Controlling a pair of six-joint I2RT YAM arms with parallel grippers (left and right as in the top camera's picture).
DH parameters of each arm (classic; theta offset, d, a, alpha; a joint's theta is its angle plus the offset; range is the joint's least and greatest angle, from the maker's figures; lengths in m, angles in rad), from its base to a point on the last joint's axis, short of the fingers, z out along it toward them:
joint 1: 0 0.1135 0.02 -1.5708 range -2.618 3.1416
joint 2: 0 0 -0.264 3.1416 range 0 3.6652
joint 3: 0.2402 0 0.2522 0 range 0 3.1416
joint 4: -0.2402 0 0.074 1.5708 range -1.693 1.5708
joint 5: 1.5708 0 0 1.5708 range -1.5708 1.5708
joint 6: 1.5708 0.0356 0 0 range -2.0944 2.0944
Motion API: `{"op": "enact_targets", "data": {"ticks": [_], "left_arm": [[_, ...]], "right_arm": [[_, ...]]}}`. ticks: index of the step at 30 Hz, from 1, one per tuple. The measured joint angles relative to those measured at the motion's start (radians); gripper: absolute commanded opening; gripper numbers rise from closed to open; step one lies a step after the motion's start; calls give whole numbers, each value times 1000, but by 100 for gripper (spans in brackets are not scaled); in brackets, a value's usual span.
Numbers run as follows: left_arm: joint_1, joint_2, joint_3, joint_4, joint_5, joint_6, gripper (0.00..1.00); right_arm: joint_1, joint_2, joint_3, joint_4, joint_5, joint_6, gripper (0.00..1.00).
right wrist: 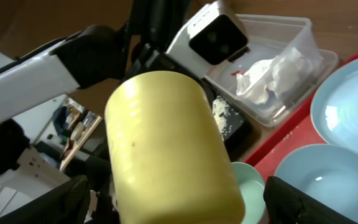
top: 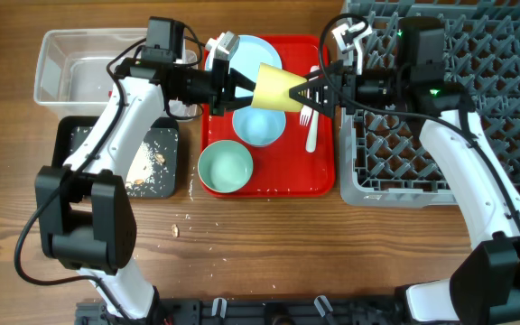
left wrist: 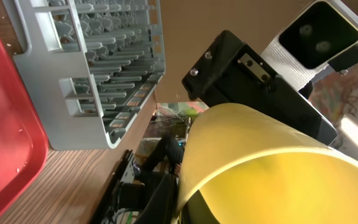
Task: Sort waste into correct bins and load items into the dishwasher rack
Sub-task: 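Hand the yellow cup from the left gripper to the right gripper, then place the yellow cup in the dish rack with the right gripper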
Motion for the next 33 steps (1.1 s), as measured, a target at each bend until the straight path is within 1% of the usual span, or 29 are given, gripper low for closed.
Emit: {"op": "enact_targets", "data": {"ticks": [4, 8, 9, 14, 16, 19, 22, 25, 28, 31, 33], "left_arm": [[-2, 0, 0, 0, 8, 0, 4], [-5, 0, 0, 0, 27, 0, 4], [-5, 0, 0, 0, 30, 0, 4], [-4, -1, 0, 4, 42, 0, 4], [-3, -2, 0, 4, 45, 0, 10], [-4, -2, 0, 6, 45, -1, 22], [-6, -2, 0, 3, 40, -7, 25], [-6, -2, 0, 4, 20, -7, 30], [-6, -2, 0, 3, -23, -7, 34], [-7, -2, 0, 2, -112, -7, 37], [-7, -2, 0, -8, -190, -7, 37]], "right_arm": [[27, 0, 0, 1, -4, 0, 80], [56, 0, 0, 12, 13, 0, 70], [60, 0, 0, 16, 18, 0, 65], [61, 0, 0, 34, 19, 10, 53], [61, 0, 0, 45, 18, 11, 52], [62, 0, 0, 68, 19, 14, 51], [50, 0, 0, 72, 21, 24, 47], [-19, 0, 3, 14, 77, 64, 47], [-110, 0, 5, -126, 211, 92, 46], [-197, -10, 4, -271, 385, 108, 47], [-213, -31, 4, -338, 478, 114, 47]]}}
